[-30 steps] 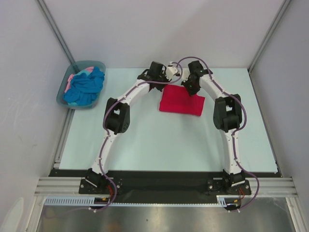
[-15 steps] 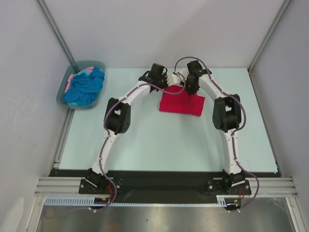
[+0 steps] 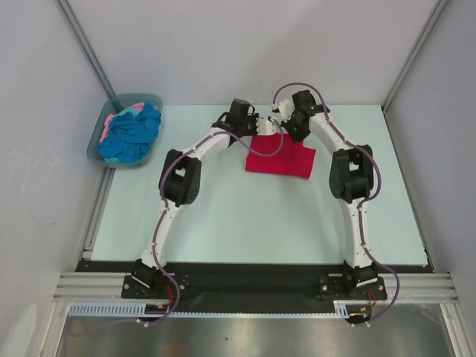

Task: Fold and stack the t-shirts
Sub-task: Fold the tshirt

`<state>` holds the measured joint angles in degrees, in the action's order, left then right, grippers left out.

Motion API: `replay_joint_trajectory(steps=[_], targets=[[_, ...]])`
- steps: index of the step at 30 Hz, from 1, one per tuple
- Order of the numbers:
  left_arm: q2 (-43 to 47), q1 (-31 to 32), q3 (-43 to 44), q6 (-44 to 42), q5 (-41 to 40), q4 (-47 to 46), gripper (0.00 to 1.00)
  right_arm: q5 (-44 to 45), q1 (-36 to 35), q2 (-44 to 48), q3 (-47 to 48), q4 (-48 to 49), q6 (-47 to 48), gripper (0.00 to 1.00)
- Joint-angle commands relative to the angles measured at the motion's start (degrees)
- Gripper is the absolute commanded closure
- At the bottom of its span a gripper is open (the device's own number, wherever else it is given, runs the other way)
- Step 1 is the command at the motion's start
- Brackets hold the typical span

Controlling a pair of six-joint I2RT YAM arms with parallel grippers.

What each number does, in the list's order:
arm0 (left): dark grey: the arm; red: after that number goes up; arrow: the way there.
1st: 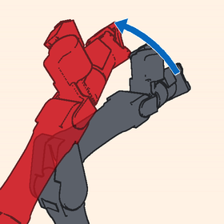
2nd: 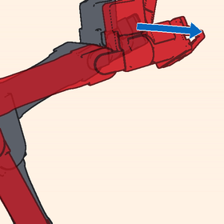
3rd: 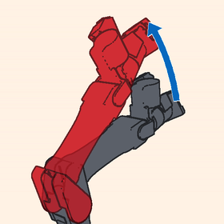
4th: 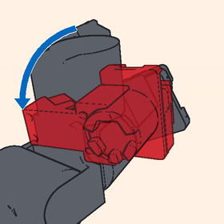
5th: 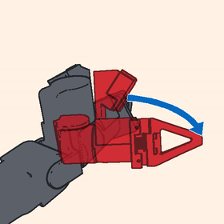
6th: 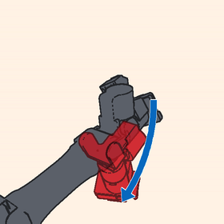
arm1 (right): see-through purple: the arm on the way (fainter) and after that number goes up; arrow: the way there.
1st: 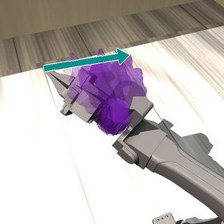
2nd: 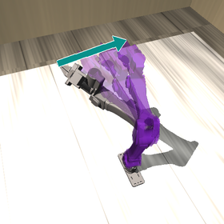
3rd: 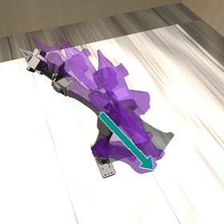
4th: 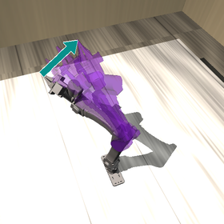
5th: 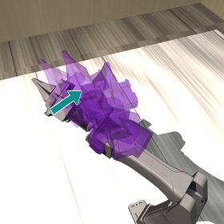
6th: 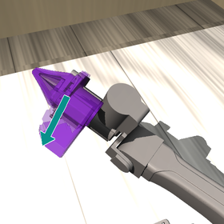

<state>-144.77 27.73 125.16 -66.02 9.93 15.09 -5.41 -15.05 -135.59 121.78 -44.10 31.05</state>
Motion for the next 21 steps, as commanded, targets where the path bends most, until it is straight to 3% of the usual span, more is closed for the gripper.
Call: replay_joint_trajectory(steps=[1, 9, 13, 21], targets=[[3.96, -0.13, -3.07, -1.13, 4.91, -4.45, 1.00, 1.88, 1.51, 1.38, 0.14, 2.61, -0.90, 1.00], [5.37, 1.01, -6.50, -7.19, 10.89, -5.16, 1.00, 4.01, 5.38, -0.37, 0.92, 4.55, -1.34, 1.00], [5.73, 1.54, -9.84, -10.00, 13.09, -9.80, 1.00, 1.64, 6.61, -1.34, 2.76, 3.67, -3.53, 1.00], [5.55, 2.60, -19.78, -16.24, 13.27, -35.65, 1.00, -16.02, 10.83, -3.28, 8.82, -1.87, -14.87, 1.00]])
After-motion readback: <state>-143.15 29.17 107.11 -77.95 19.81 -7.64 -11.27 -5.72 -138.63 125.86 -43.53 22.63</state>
